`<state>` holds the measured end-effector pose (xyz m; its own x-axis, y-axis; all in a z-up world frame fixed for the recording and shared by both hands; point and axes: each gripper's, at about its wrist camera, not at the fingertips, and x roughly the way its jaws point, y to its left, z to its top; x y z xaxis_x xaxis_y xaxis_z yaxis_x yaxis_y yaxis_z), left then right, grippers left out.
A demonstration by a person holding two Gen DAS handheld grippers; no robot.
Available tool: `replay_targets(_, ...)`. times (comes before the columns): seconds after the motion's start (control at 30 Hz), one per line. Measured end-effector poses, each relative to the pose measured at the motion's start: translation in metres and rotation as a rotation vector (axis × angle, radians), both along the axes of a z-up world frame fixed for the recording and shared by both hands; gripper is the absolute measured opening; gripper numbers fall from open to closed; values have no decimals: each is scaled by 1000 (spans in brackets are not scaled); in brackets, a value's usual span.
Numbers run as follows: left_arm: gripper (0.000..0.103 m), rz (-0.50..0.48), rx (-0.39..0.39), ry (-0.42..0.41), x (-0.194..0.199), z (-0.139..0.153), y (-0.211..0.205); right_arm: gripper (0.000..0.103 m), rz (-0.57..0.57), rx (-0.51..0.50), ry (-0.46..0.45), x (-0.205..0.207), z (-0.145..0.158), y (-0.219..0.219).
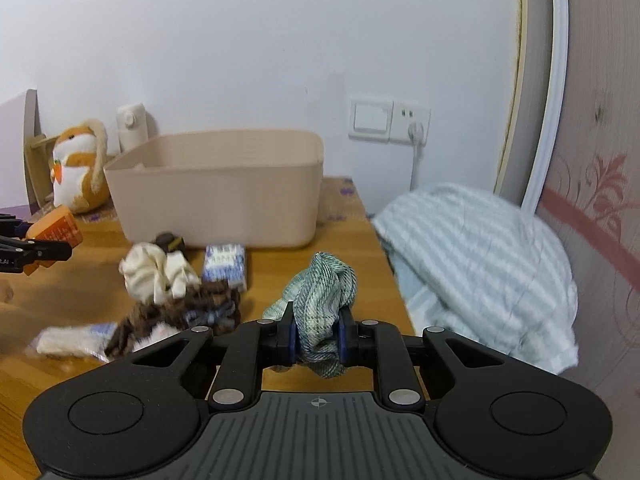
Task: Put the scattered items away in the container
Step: 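Carry the orange block and green scrunchie into the basket and release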
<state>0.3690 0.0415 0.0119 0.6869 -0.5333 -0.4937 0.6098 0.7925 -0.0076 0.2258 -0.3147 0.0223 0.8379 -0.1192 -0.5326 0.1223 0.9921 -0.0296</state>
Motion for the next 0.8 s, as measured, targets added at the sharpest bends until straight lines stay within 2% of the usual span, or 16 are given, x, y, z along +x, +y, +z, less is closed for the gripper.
replay_targets(0.23,55,4,-28,-42,0,26,-9,16,26,-21,-78,14,35,-5)
replay_targets(0.37,55,12,-40,-70,5,40,-20,16,35,2,-111,30,57,-5)
replay_targets(0.47,55,23,-53,-90,11,50,-29,16,42,-20,-131,45,71,1)
replay_targets(0.67,55,78,-90,-109,29,65,-47,16,49,-8,-176,76,97,8)
replay_targets(0.8,55,120,-83,-119,42,72,-61,16,58,-22,-186,97,105,13)
